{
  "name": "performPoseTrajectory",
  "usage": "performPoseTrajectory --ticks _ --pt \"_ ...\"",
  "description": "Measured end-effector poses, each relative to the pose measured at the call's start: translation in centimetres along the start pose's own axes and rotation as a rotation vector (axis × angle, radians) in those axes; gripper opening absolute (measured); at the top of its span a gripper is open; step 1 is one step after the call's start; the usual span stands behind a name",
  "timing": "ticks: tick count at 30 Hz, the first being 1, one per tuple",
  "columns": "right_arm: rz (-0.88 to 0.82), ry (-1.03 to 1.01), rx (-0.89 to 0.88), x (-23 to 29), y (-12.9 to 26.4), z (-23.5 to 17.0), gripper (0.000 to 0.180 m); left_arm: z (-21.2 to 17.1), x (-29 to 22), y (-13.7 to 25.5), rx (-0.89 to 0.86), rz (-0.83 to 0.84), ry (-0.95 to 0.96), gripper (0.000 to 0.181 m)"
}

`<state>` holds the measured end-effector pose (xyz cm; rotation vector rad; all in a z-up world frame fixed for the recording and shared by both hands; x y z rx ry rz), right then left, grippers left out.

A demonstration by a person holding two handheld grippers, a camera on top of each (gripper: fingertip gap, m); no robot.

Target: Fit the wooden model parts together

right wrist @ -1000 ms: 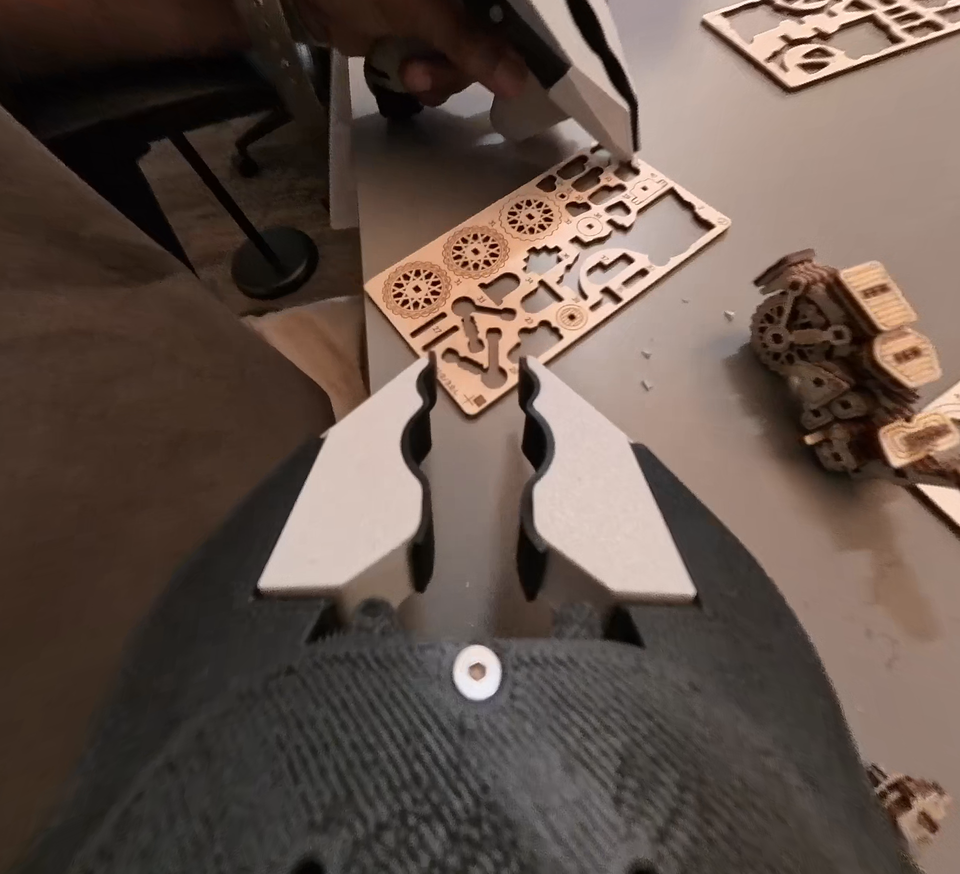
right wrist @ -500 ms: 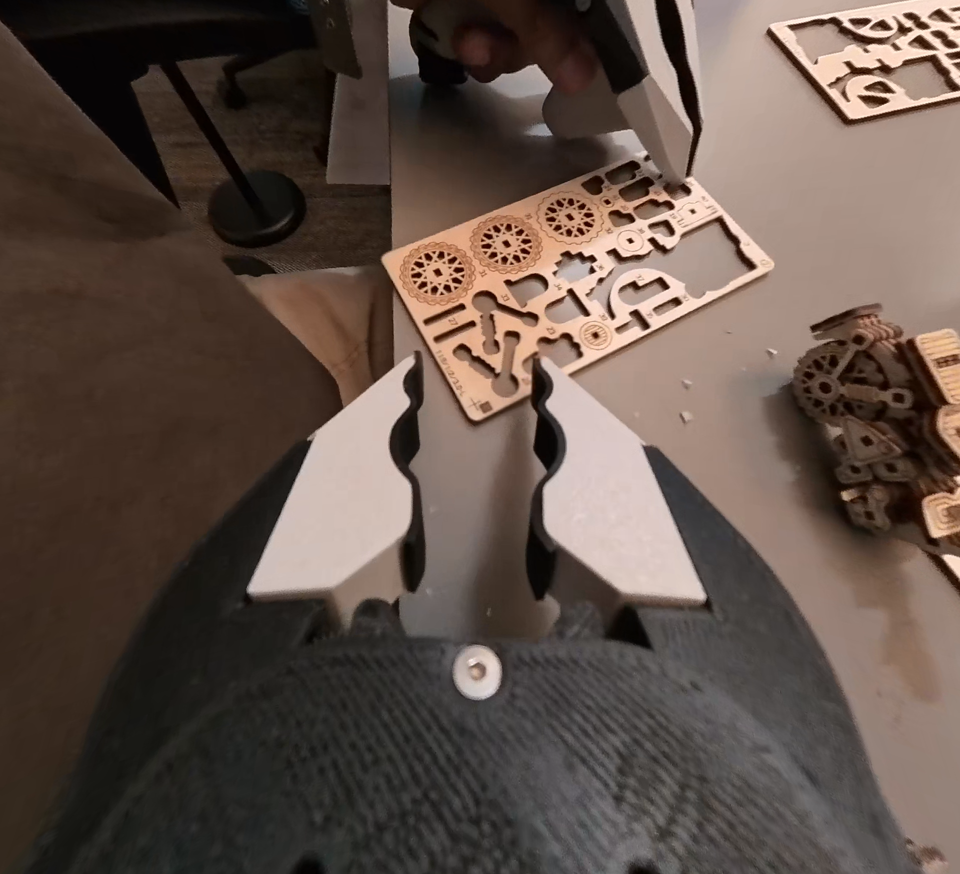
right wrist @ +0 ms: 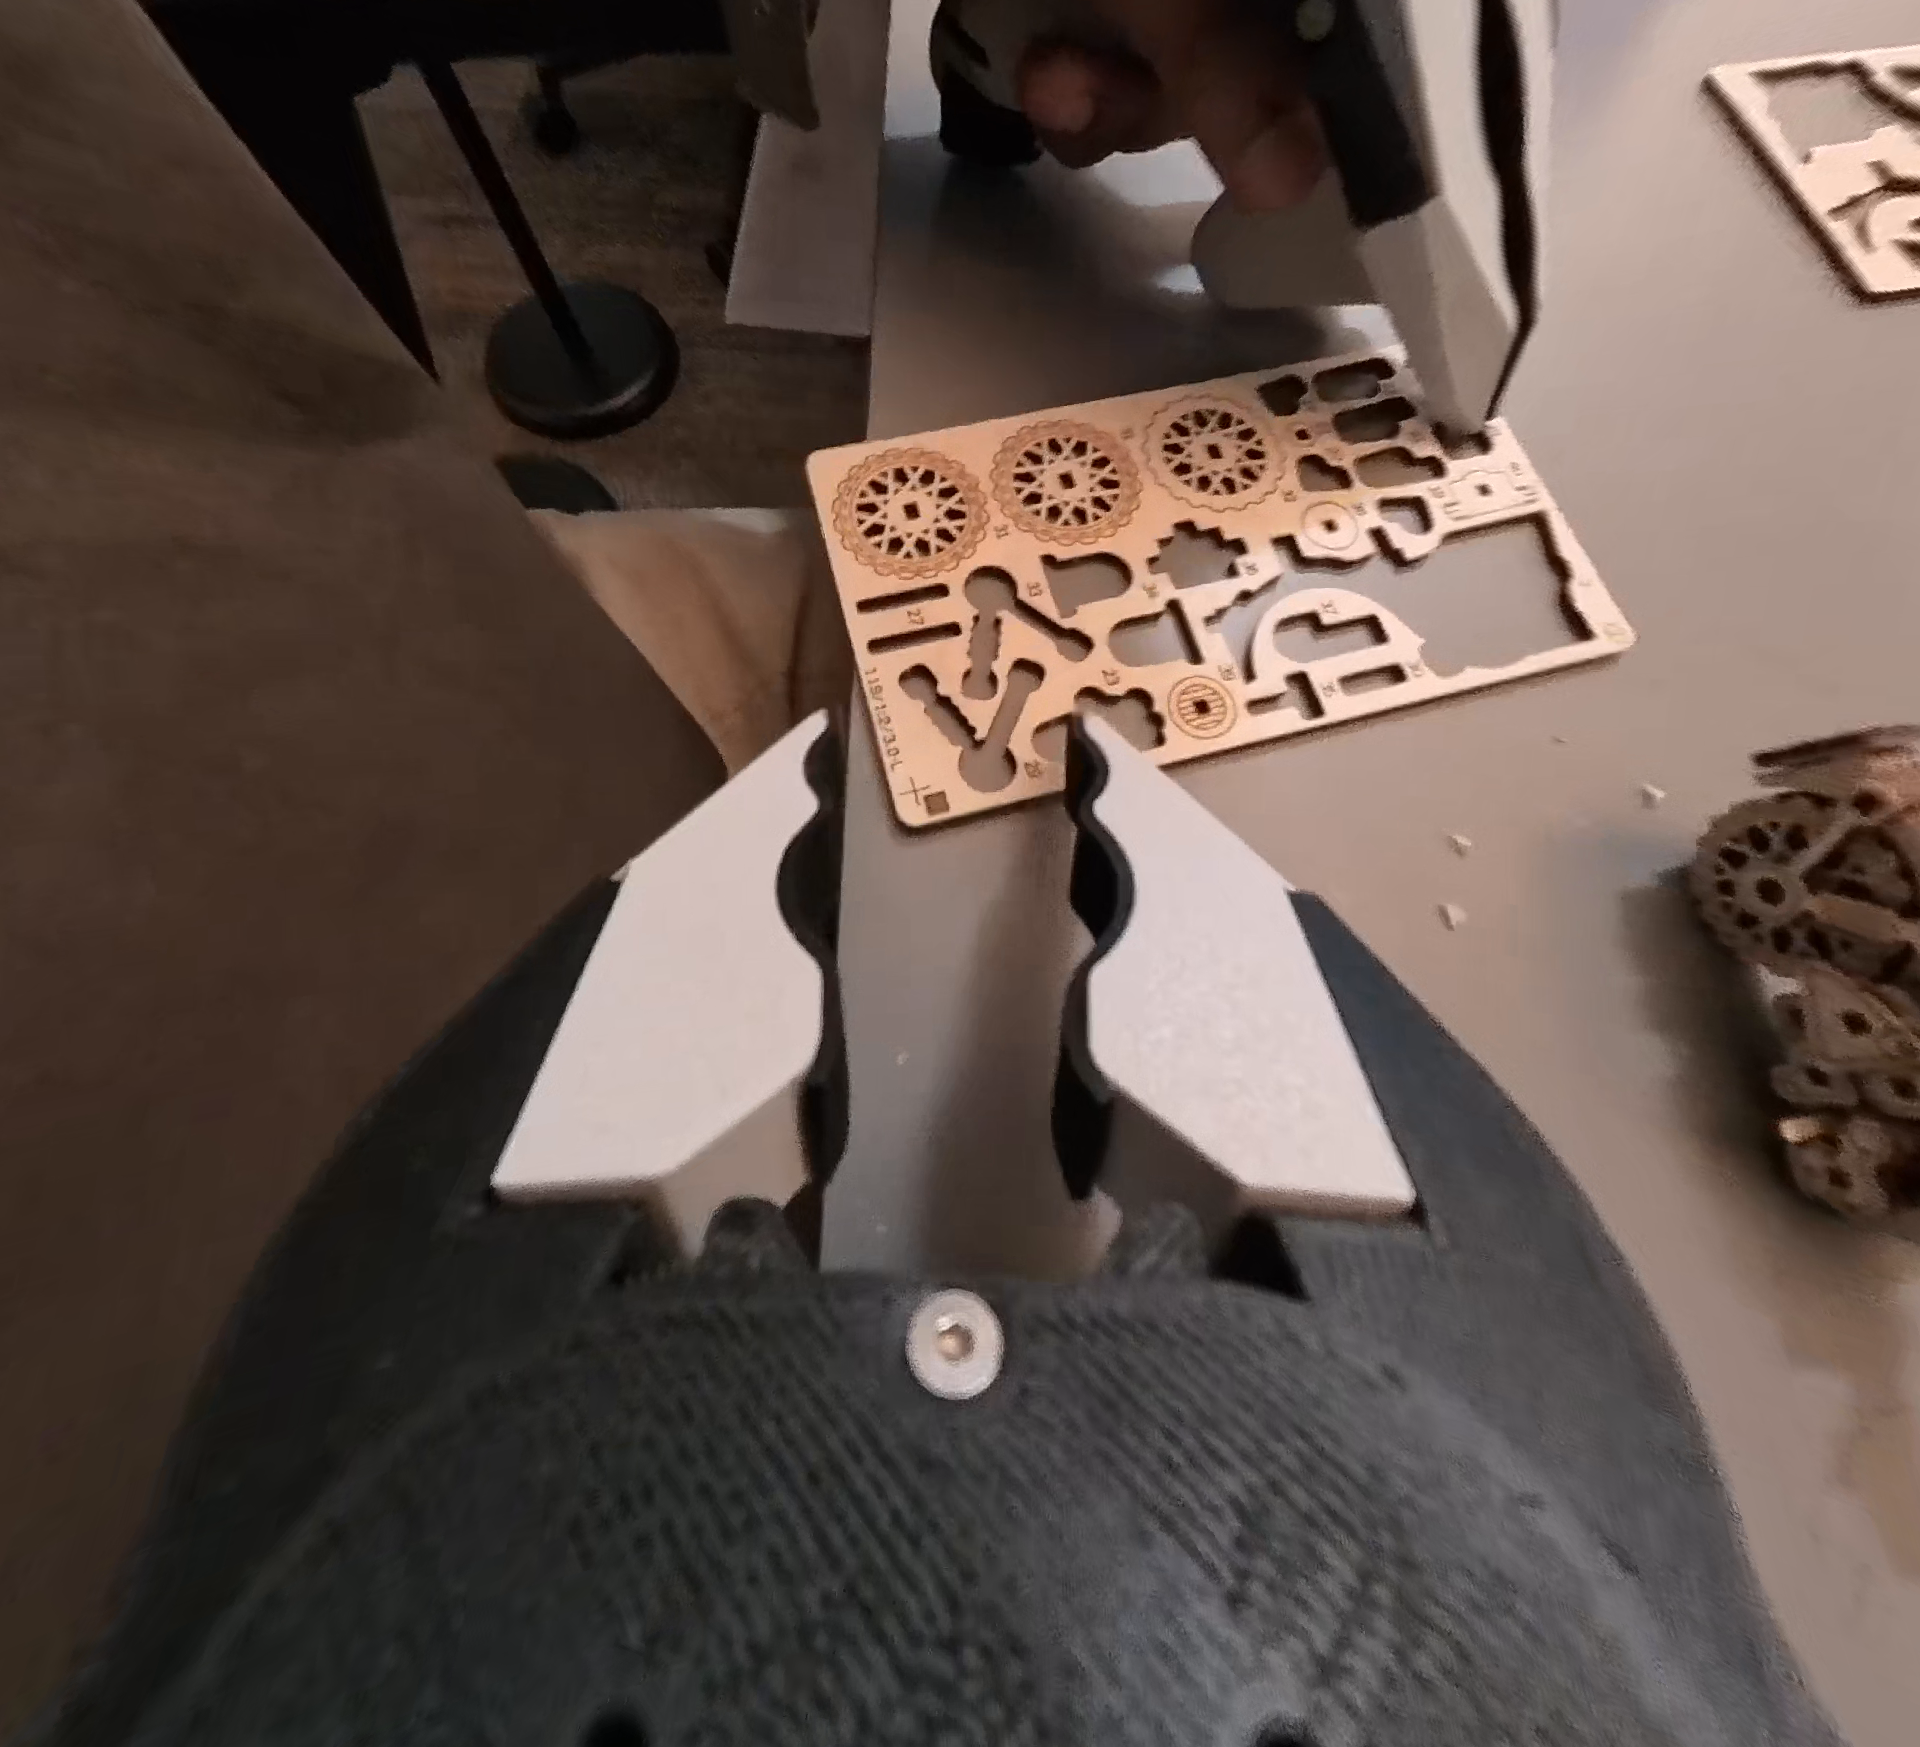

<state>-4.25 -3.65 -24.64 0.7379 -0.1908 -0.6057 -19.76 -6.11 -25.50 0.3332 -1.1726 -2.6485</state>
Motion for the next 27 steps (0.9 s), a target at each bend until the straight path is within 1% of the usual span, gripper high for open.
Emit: performPoseTrajectory --ticks 4,7,9,11,14,16,17,18,21,23,26,27 --pt "-0.025 0.067 0.079 0.4 -0.9 -0.7 0.045 0.0 0.0 0.0 0.005 -0.005 -0.004 0.001" --pt "-0.062 0.127 0.092 0.6 -1.0 -0.7 0.037 0.1 0.1 0.1 -0.004 -0.018 0.01 0.002" --pt "-0.05 0.138 0.097 1.0 -0.9 -0.6 0.03 0.4 0.4 0.4 -0.03 -0.032 0.051 0.016" --pt "-0.051 0.146 0.101 1.1 -0.8 -0.7 0.029 0.9 0.9 0.9 -0.07 -0.048 0.108 0.024" --pt "-0.037 0.144 0.087 1.2 -0.4 -0.9 0.029 1.3 1.6 1.5 -0.118 -0.119 0.223 0.031" --pt "-0.024 0.126 0.055 1.2 0.0 -0.7 0.029 1.4 1.5 1.8 -0.13 -0.195 0.296 0.036" --pt "-0.02 0.117 0.032 1.2 0.2 -0.4 0.029 1.5 1.5 1.9 -0.131 -0.229 0.329 0.042" --pt "-0.02 0.109 0.007 1.1 0.6 -0.2 0.029 1.6 1.6 2.1 -0.136 -0.245 0.368 0.049" --pt "-0.032 0.09 -0.06 0.7 1.6 0.5 0.029 1.9 1.9 2.7 -0.155 -0.294 0.46 0.06" --pt "-0.042 0.083 -0.095 0.5 2.1 0.8 0.029 1.7 1.4 2.7 -0.129 -0.356 0.492 0.06" --pt "-0.042 0.069 -0.135 0.3 2.7 1.2 0.028 0.3 0.1 2.1 -0.012 -0.428 0.474 0.061" --pt "-0.04 0.063 -0.145 0.3 2.8 1.2 0.028 0.0 -0.4 2.0 0.024 -0.451 0.46 0.058"
Point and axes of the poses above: each gripper's, where its closed fingertips meet, y back along the fingers, z out of its top, x = y × z across the jaws, the point moved 3 cm from there along y, back along the fingers, and after that the axes turned 5 degrees about x, right-handed, at the moved point
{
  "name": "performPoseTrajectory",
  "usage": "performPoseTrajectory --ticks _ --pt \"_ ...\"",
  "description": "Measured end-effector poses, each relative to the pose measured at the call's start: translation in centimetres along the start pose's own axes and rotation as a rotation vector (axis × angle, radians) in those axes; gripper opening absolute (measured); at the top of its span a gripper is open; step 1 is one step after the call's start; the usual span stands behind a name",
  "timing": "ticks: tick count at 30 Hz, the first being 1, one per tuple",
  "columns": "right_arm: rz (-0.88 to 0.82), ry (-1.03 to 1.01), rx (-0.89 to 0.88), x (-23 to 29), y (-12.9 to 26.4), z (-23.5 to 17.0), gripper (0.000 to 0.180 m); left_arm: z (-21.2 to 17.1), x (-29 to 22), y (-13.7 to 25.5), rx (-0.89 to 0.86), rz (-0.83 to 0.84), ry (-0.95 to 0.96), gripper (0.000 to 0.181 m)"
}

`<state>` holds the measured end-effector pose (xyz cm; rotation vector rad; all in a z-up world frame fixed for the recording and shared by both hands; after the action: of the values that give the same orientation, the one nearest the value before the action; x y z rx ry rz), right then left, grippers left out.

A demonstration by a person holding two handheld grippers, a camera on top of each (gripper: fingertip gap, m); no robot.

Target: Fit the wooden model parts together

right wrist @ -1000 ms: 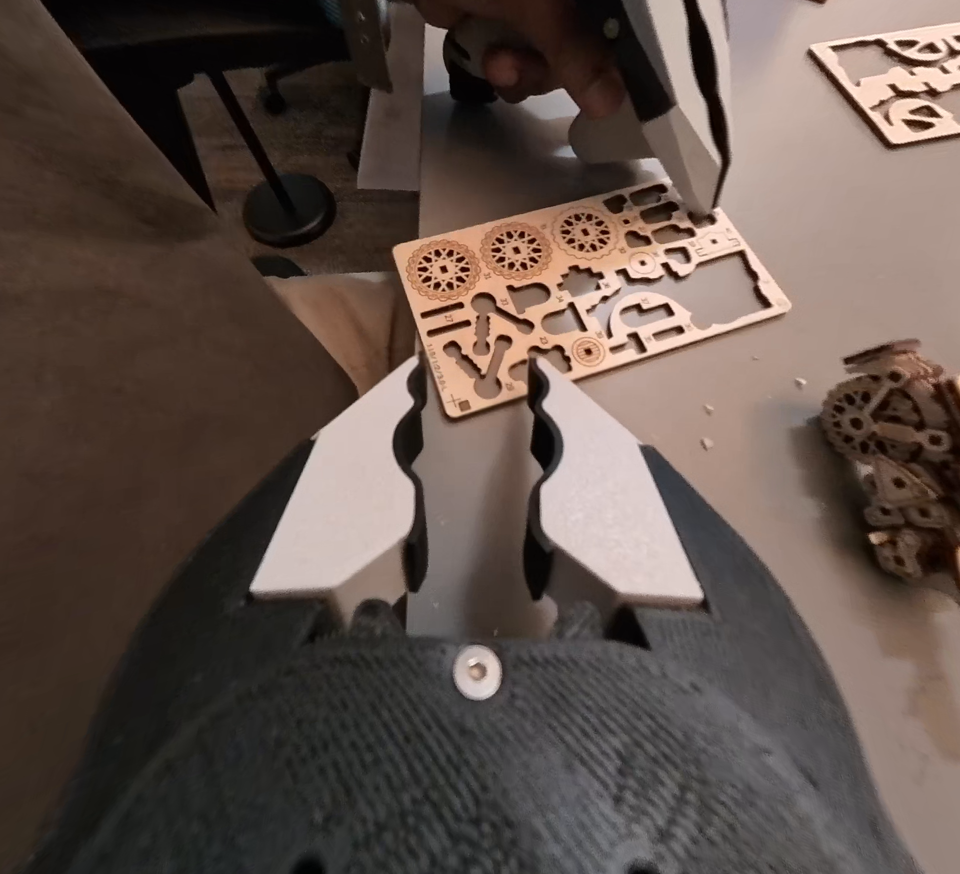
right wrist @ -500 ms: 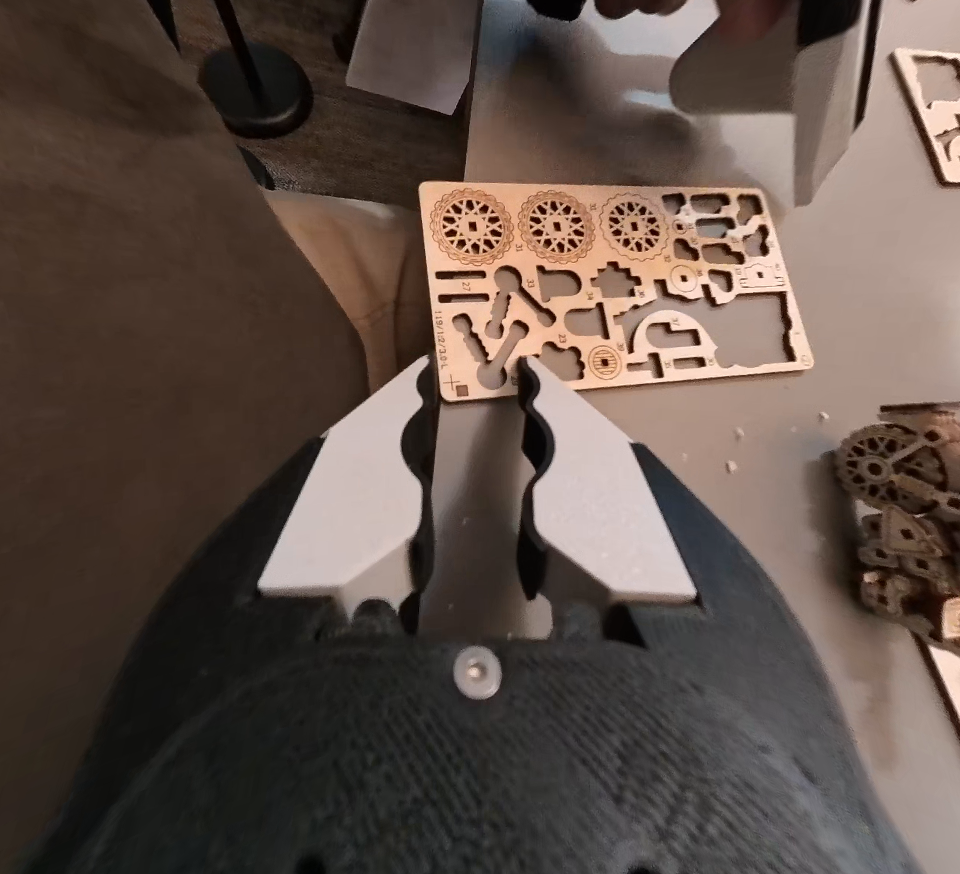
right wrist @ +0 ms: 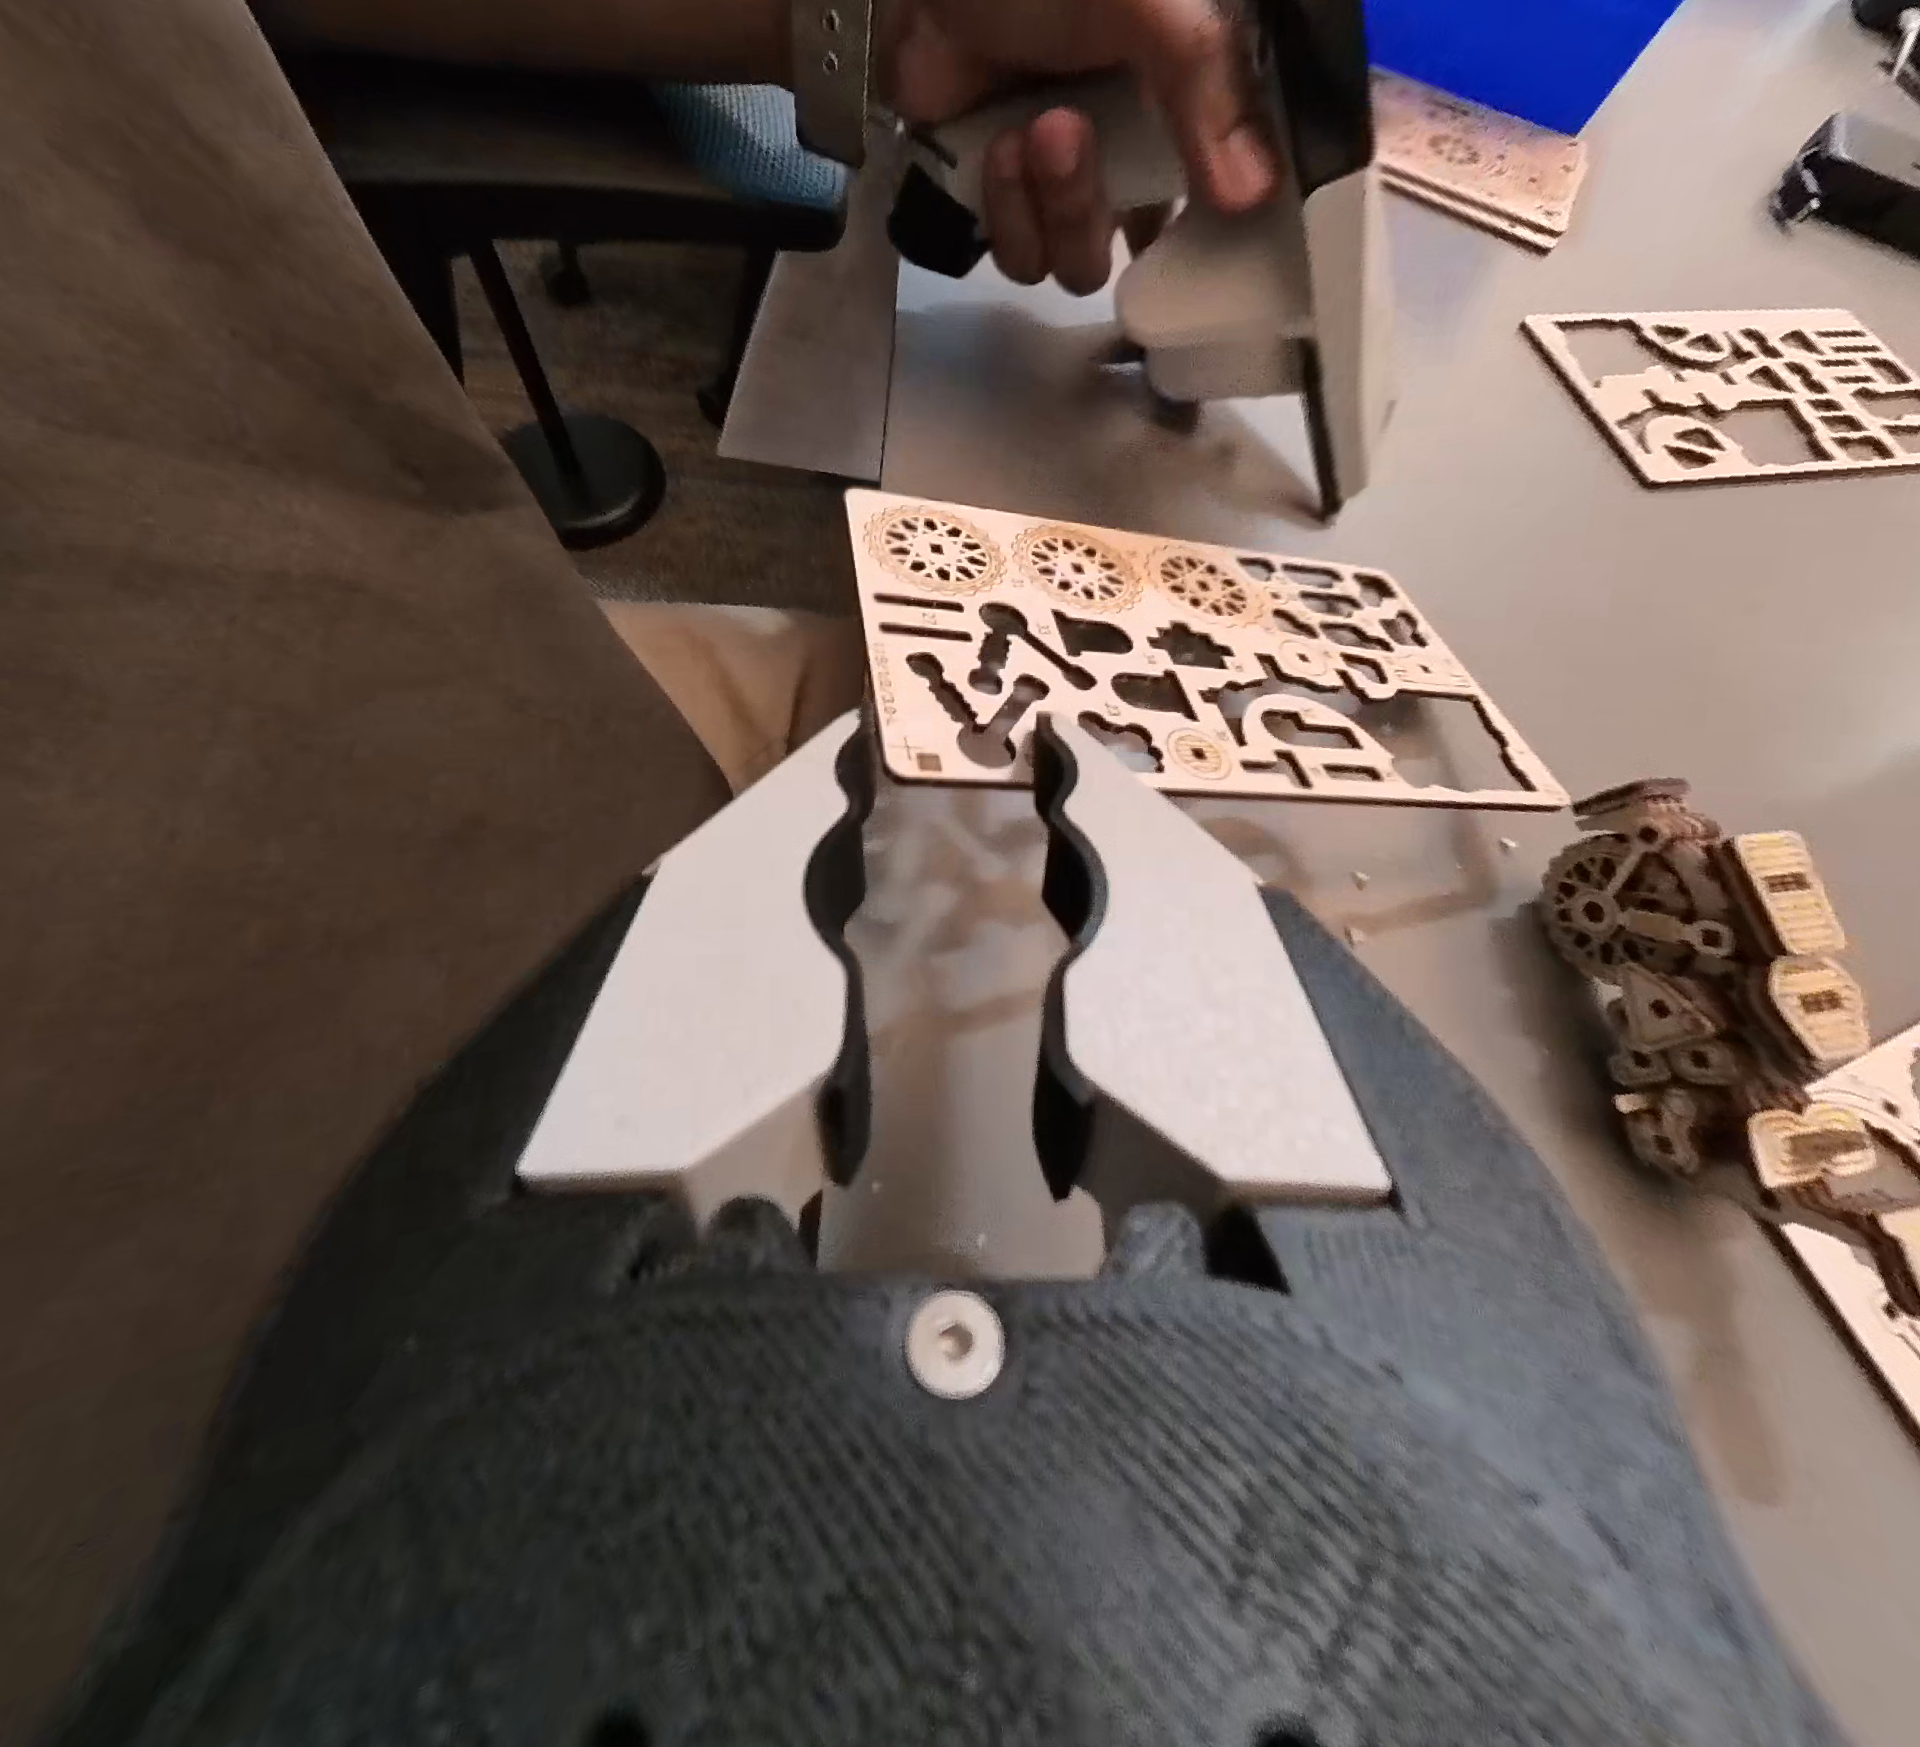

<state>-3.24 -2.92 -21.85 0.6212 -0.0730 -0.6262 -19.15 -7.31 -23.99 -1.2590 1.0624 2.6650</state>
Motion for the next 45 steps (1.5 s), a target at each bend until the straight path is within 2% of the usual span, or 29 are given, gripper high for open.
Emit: performPoseTrajectory --ticks 1,4,7,12,15,20,25,27,29,34,37,41,45 --pt "0.001 -0.005 -0.008 0.0 0.1 0.1 0.028 -0.3 -0.4 -0.1 0.025 -0.016 -0.006 0.058" --pt "0.002 -0.016 -0.025 -0.1 0.3 0.2 0.028 -2.5 -1.1 -0.2 0.163 -0.067 -0.055 0.041" --pt "0.009 -0.033 -0.039 -0.2 0.3 0.4 0.028 -3.9 -1.5 0.3 0.214 -0.143 -0.047 0.031" --pt "0.039 -0.074 -0.085 -0.4 0.3 1.0 0.028 -4.0 -3.4 0.7 0.132 -0.419 0.124 0.049" --pt "0.042 -0.082 -0.098 -0.5 0.4 1.1 0.028 -3.6 -3.8 0.8 0.084 -0.473 0.167 0.058" --pt "0.088 -0.106 -0.136 -0.8 0.3 1.4 0.02 -2.7 -4.3 1.2 0.0 -0.564 0.242 0.053" --pt "0.15 -0.157 -0.139 -1.1 -0.2 1.4 0.022 -2.8 -3.9 1.0 -0.048 -0.528 0.284 0.046" --pt "0.171 -0.163 -0.133 -1.1 -0.4 1.4 0.022 -2.4 -3.8 1.1 -0.093 -0.538 0.32 0.033" --pt "0.179 -0.157 -0.116 -0.9 -0.7 1.3 0.022 -2.7 -3.9 1.2 -0.109 -0.557 0.337 0.009" --pt "0.173 -0.118 -0.06 -0.5 -1.5 0.9 0.021 -3.1 -3.7 1.8 -0.174 -0.478 0.307 0.002" --pt "0.167 -0.135 -0.078 -0.9 -1.5 1.2 0.032 -2.7 -4.0 2.8 -0.256 -0.484 0.267 0.001" --pt "0.095 -0.273 -0.178 -3.4 -0.7 2.0 0.051 -2.6 -4.4 3.6 -0.327 -0.451 0.192 0.0" --pt "0.09 -0.503 -0.296 -6.1 0.4 2.3 0.055 -2.4 -6.7 4.1 -0.377 -0.51 0.105 0.0"
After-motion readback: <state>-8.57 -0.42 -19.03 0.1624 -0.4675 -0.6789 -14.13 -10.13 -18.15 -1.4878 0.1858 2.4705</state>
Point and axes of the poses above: each gripper's, where its closed fingertips meet, y back along the fingers, z out of its top, x = y × z across the jaws, the point moved 3 cm from there along y, back along the fingers, and after that the axes turned 5 degrees about x, right-handed, at the moved point
